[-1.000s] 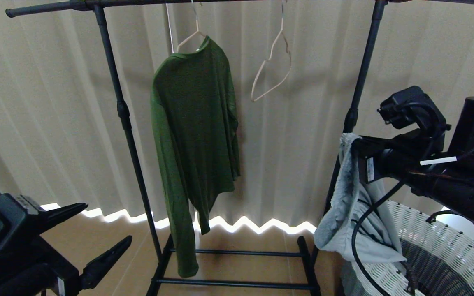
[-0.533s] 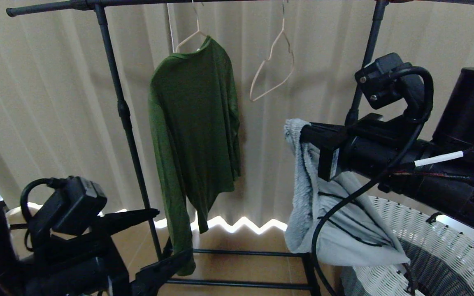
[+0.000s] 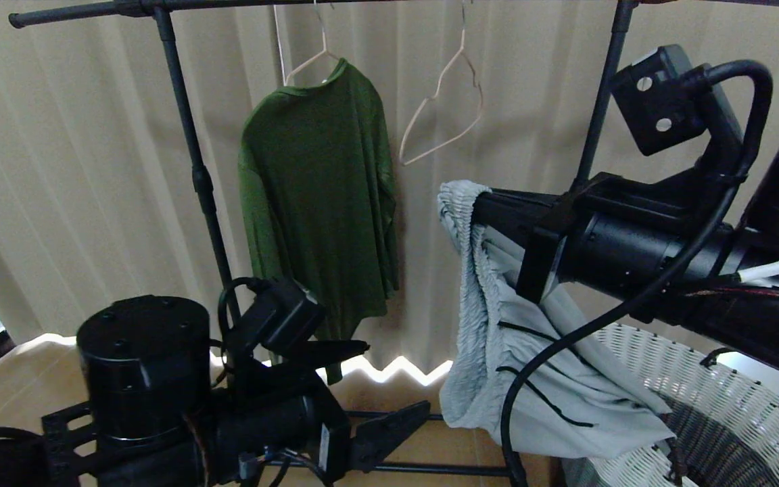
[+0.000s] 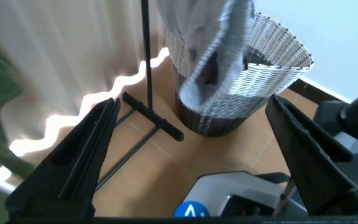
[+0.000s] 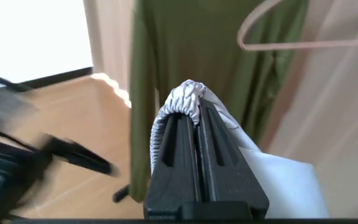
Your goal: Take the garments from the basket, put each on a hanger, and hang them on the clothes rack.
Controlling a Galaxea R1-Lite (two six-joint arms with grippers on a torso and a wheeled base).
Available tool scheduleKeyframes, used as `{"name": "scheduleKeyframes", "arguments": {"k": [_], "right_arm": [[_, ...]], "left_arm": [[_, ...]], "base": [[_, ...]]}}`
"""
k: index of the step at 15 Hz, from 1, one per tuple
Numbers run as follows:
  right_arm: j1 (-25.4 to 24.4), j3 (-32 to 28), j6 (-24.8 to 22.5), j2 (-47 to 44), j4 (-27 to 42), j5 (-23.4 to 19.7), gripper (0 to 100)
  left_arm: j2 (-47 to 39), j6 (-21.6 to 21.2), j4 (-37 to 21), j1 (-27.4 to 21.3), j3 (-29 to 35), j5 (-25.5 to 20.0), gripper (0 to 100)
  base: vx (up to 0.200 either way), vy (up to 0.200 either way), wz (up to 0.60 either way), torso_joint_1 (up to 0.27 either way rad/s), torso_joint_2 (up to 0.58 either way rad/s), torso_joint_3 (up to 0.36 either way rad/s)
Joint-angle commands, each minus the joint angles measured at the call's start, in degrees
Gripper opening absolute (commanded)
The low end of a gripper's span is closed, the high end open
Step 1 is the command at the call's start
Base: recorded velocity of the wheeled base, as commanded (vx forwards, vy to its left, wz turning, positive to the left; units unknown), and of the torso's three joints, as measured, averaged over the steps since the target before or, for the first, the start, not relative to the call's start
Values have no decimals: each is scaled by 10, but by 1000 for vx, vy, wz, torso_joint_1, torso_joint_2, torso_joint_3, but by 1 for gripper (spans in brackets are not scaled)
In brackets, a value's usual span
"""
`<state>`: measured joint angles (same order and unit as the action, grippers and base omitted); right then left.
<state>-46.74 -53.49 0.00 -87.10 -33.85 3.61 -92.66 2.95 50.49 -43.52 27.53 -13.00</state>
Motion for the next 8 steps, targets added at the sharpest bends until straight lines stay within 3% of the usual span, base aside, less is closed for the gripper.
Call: {"name": "scheduleKeyframes", "arguments": {"k": [1, 4, 8], "right_arm": [[-9, -1, 1, 11, 0, 0, 0], [-34, -1, 12, 31, 0, -1, 0], [-36, -3, 12, 45, 0, -1, 0]], "left_arm": [[-76, 0, 20, -7, 28, 1, 100], [-132, 38, 43, -1, 79, 17, 100], [-191, 43, 44, 5, 108, 44, 100]], "base": [[0, 0, 0, 0, 0, 0], [0, 0, 0, 0, 0, 0], [0, 0, 0, 0, 0, 0]]}}
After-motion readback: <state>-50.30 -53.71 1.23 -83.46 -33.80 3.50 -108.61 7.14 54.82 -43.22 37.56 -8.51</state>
